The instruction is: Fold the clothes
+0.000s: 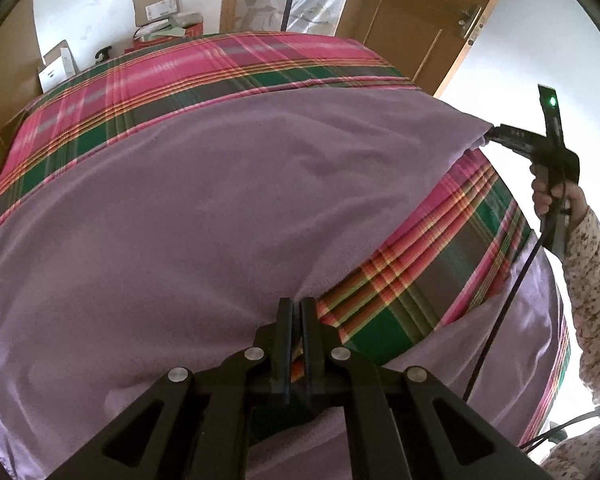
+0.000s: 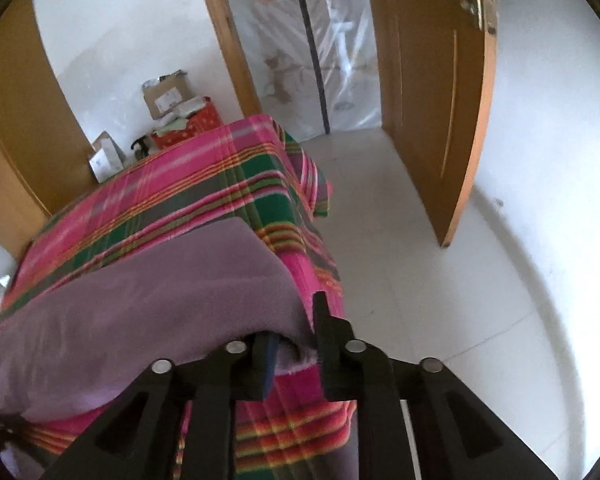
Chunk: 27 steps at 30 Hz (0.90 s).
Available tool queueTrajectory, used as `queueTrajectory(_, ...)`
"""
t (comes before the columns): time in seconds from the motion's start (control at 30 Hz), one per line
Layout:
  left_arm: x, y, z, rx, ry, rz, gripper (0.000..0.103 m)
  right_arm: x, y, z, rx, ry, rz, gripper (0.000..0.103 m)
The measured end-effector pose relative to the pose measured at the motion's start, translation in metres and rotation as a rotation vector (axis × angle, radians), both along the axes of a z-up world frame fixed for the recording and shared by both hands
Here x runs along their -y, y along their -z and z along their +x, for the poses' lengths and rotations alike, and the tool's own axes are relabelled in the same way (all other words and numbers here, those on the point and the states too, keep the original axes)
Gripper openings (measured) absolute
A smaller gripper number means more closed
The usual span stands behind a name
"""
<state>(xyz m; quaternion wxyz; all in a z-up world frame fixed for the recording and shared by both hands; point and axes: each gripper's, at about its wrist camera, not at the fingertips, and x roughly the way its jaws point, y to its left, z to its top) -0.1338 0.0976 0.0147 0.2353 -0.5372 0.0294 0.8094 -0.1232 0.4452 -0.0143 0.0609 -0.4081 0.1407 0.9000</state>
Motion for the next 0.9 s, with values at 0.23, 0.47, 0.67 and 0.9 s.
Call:
queueTrajectory(0.23, 0.003, 0.002, 0.001, 0.009, -0.010, 0.009, 0.005, 0.004, 0.002, 0.004, -0.023, -0.025, -0.056, 0.029)
queueTrajectory(0.47, -0.001, 0.003, 0.000, 0.013, -0.014, 0.004, 0.005, 0.009, 0.000, -0.005, -0.022, -0.035, -0.127, 0.012)
queueTrajectory(0.67, -0.008, 0.005, -0.004, 0.019, -0.018, 0.004, 0.005, 0.022, -0.010, -0.008, -0.005, -0.005, 0.182, 0.005)
queueTrajectory(0.9, -0.006, 0.005, -0.006, 0.021, -0.023, 0.004, 0.005, 0.051, -0.018, -0.013, -0.050, -0.046, 0.527, 0.005)
